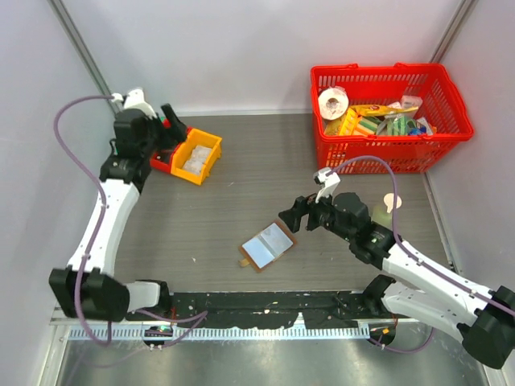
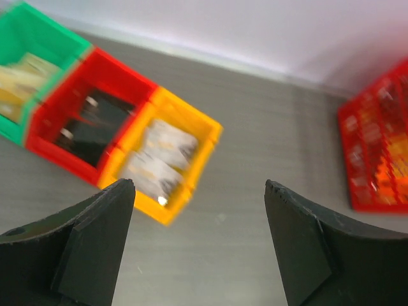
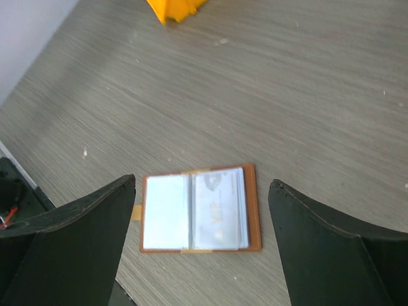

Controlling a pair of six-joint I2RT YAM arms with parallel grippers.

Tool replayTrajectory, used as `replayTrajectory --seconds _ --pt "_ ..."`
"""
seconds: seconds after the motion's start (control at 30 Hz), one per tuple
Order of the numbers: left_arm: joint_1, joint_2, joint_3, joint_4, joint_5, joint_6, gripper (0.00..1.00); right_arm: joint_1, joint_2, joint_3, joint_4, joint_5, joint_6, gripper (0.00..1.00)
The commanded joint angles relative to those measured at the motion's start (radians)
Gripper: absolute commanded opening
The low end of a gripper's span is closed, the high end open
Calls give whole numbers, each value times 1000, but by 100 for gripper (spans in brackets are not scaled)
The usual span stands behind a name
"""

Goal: Take the credit cards out of the card holder
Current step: Remove the credit card from the card holder.

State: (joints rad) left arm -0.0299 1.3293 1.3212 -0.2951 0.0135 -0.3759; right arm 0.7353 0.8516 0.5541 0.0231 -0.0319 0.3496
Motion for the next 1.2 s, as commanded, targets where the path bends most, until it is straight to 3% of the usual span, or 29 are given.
replayTrajectory --seconds 0.0,0.3,0.43,0.6,0.8,0.9,1.17 --pt "-154 -171 -111 -168 -122 -115 86 -2 56 79 -141 29 -23 89" --pt "-485 -464 -405 -249 -170 -381 84 -4 208 151 -244 29 28 86" --pt "-697 -469 -517 -210 -251 -483 79 -2 302 175 -264 10 48 81" --pt "-873 -366 -574 -93 -331 -546 74 -2 362 159 -215 27 75 77" --pt "-910 -178 -579 31 -346 -508 65 -2 469 178 -204 24 98 70" --pt "-912 -116 -574 51 -346 -482 56 -4 477 181 -198 29 103 67" --pt "-913 10 -586 71 -311 -454 46 -2 512 175 -144 -14 123 62"
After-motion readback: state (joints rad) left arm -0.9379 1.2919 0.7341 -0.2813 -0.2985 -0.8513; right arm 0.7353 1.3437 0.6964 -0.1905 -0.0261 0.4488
